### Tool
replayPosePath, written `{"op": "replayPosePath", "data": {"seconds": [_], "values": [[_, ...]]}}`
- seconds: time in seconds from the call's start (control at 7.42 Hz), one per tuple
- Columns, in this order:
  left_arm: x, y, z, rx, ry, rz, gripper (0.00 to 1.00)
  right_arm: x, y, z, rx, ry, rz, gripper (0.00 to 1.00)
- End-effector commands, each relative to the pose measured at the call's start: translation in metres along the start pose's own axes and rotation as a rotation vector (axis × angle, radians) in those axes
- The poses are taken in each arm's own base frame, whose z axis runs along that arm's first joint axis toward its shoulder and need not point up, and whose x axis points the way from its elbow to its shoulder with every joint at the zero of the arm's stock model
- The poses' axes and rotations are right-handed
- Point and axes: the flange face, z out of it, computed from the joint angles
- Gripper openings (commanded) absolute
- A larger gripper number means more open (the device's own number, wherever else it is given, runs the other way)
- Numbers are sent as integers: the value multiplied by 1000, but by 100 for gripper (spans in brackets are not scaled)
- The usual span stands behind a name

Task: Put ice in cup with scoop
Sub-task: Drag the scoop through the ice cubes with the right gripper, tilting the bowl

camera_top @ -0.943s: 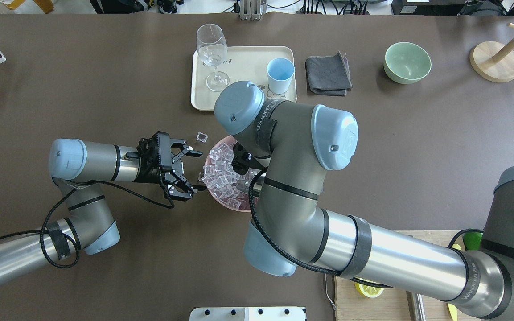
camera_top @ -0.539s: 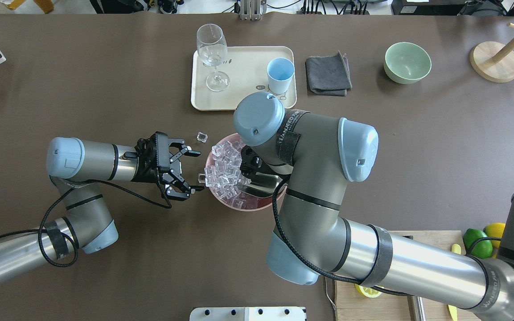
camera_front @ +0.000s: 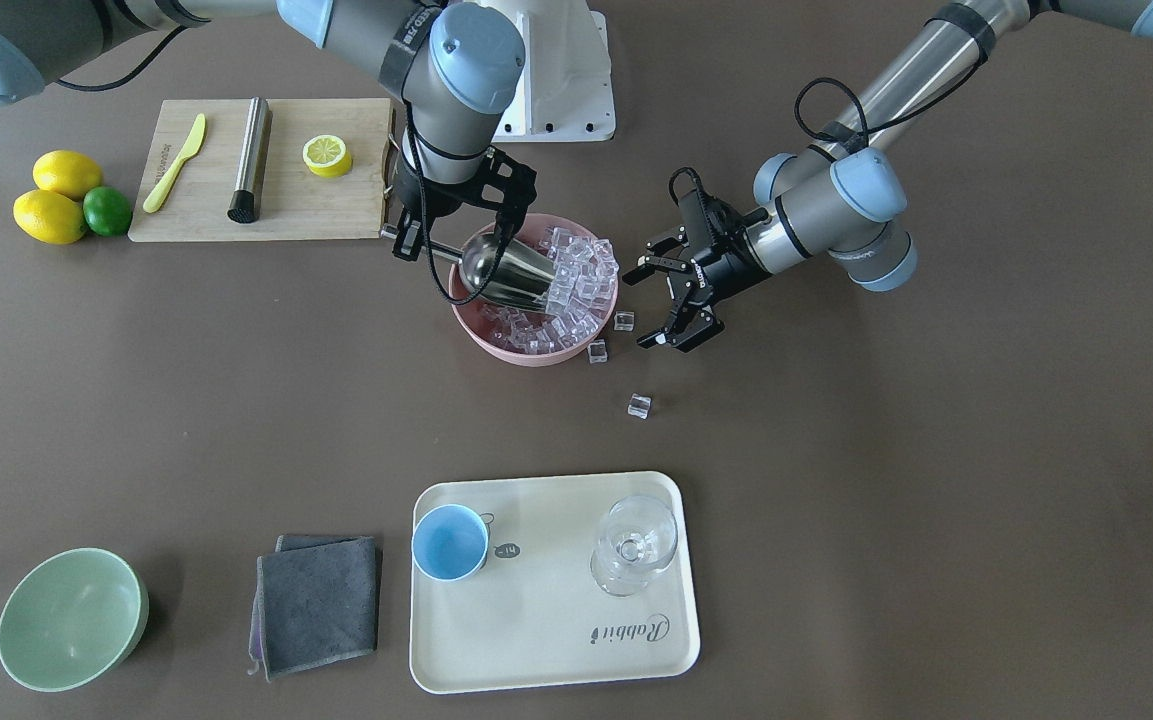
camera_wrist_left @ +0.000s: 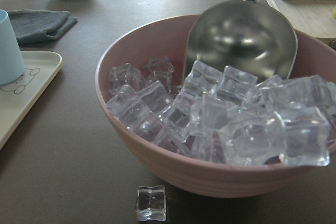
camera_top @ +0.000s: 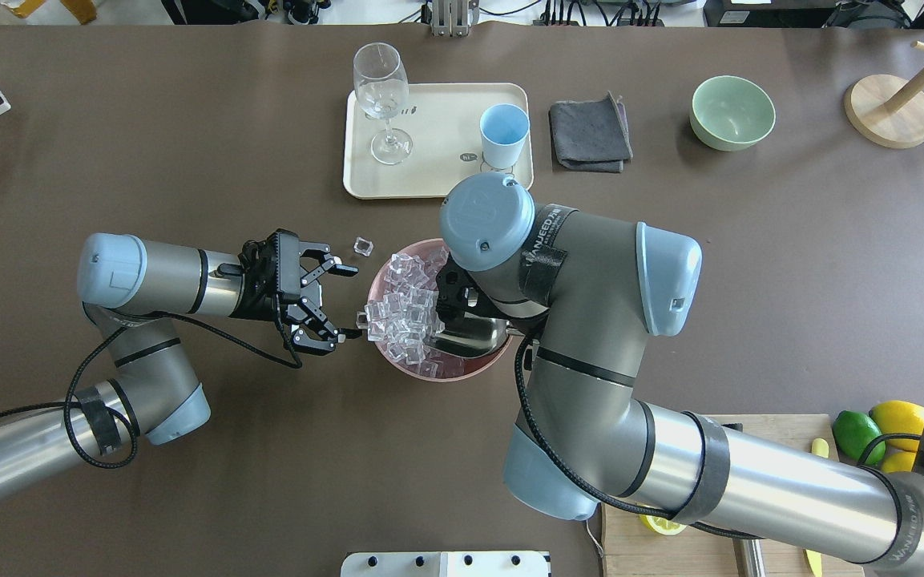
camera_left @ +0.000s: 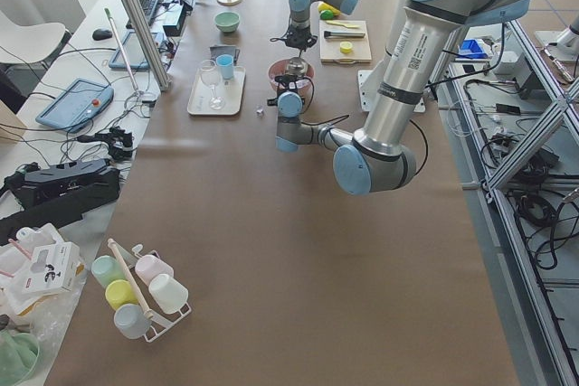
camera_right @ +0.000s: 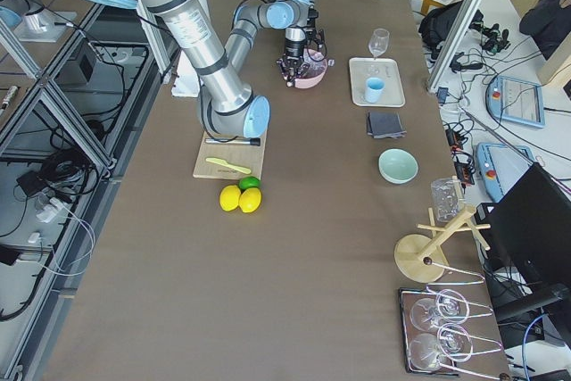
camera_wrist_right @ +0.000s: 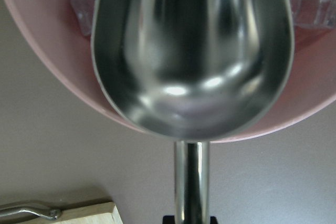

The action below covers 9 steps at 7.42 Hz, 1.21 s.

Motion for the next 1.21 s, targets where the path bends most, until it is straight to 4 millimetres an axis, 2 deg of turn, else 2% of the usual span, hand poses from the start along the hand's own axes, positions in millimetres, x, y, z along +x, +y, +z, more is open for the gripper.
{"op": "replayPosePath", "data": {"seconds": [0.0, 0.27, 0.54, 0.81, 1.08], "values": [[-4, -5, 0, -9, -1, -3, 98, -7, 25, -2, 103, 16, -83, 0], [-4, -5, 0, -9, 4, -3, 98, -7, 35, 22, 204, 8, -108, 0], [-3, -4, 0, -11, 5, -4, 98, -5, 36, 40, 243, -2, -116, 0], [-8, -1, -3, -29, 16, -12, 98, -2, 32, 49, 255, -1, -118, 0], [-21, -1, -15, -39, 28, -16, 98, -7, 30, 49, 266, -50, -132, 0]]}}
